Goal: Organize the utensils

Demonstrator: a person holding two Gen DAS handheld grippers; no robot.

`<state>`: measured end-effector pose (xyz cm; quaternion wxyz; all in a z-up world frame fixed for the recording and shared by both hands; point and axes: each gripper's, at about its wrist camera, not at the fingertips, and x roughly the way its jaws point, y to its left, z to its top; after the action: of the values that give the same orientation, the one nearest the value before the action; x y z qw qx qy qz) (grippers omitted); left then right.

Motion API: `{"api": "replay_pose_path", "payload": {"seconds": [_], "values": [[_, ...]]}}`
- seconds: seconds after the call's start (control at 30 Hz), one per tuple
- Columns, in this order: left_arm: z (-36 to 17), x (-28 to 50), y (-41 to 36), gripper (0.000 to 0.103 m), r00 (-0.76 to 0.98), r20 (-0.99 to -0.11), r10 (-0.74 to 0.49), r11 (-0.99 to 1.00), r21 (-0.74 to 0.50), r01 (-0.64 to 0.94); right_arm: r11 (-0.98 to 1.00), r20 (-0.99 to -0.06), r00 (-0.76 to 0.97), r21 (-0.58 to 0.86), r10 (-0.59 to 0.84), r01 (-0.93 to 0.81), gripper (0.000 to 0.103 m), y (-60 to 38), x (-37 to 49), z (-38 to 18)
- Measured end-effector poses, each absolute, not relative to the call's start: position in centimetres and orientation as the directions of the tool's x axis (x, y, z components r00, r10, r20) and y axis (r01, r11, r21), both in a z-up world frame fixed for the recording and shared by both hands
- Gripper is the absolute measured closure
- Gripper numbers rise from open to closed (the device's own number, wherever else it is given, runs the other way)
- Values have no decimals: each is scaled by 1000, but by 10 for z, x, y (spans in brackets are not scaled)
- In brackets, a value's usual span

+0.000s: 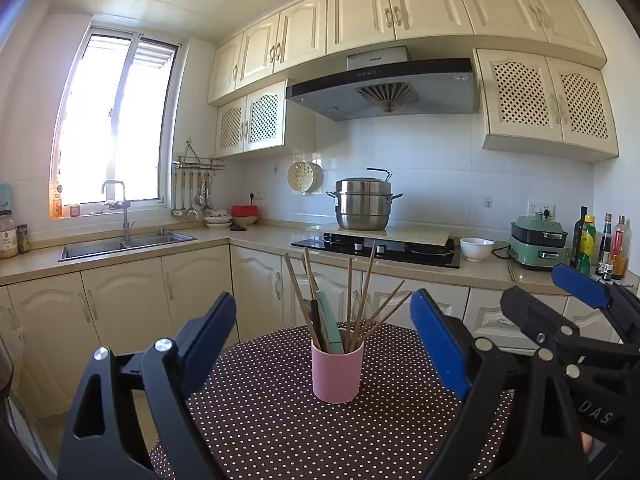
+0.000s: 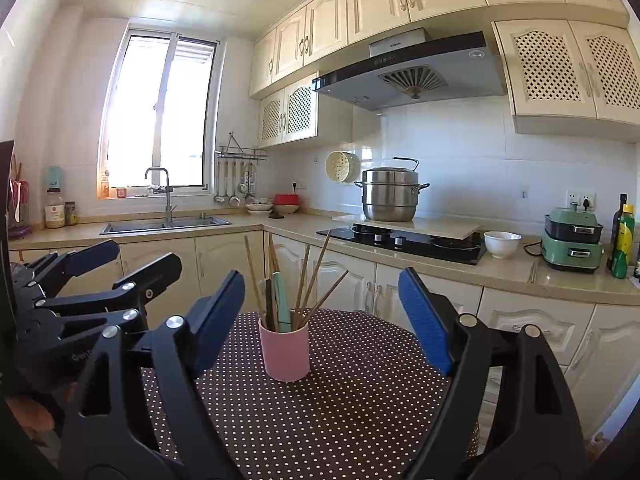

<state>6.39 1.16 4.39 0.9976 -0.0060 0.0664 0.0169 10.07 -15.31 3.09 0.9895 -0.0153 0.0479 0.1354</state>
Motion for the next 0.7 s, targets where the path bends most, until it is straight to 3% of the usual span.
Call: {"api": "replay_pose_path", "payload": {"seconds": [0.7], "values": [[45,63,7,16,992,-119,33,999,5,-33,964,-102,959,-3,264,-266,22,-157,101,29]]}}
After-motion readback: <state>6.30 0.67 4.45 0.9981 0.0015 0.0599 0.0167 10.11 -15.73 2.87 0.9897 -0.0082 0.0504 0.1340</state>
